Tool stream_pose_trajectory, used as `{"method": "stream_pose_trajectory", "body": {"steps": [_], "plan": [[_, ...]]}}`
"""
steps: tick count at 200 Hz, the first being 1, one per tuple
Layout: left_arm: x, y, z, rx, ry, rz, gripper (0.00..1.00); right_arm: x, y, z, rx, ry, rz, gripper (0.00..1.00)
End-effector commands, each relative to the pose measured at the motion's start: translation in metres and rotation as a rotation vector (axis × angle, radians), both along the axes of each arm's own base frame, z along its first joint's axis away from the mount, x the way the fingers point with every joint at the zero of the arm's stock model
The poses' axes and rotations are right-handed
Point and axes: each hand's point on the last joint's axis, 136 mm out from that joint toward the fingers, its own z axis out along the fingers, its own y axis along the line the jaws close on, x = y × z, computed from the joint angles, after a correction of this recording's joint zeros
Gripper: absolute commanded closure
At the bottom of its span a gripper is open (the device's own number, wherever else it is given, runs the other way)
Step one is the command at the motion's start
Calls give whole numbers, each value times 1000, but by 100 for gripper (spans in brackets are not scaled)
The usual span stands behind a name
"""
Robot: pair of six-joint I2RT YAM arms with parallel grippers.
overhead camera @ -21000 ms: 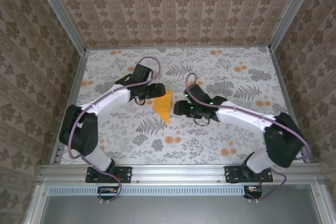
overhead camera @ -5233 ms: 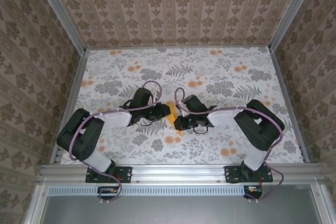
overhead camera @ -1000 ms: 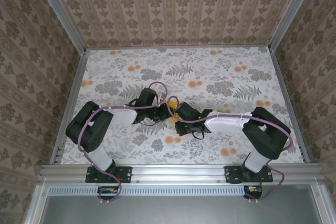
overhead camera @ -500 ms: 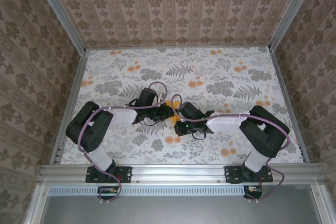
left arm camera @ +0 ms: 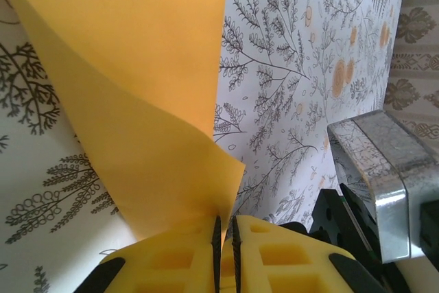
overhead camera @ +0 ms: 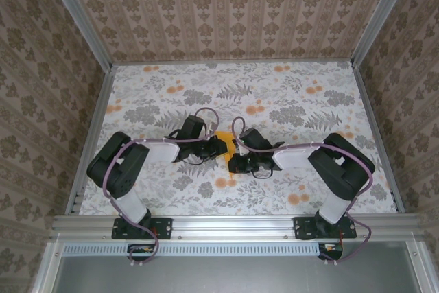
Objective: Fold a paper plane with a square sheet of paper (pick it up from the middle)
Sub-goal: Fold the wing for the fifth time at the center of the table.
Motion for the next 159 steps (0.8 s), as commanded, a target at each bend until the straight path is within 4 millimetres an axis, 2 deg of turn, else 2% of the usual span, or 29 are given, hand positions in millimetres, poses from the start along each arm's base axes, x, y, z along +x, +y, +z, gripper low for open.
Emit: {"method": "stream_pose_trajectory", "body": {"steps": [1,57,110,159], "plan": [[-9,1,-10,5,31,-18,84,-20,-27,-37,-118,128,-44,93],[-7,-1,-7,-11,7,-18,85,-19,-38,-37,-117,145,-39,93],[-6,-14,13,-83,-42,-62,84,-20,-48,-22,-69,148,174,93],[-7,-19,1,-62,-30,-70,85,-9,-45,-18,-17,150,174,92]]}}
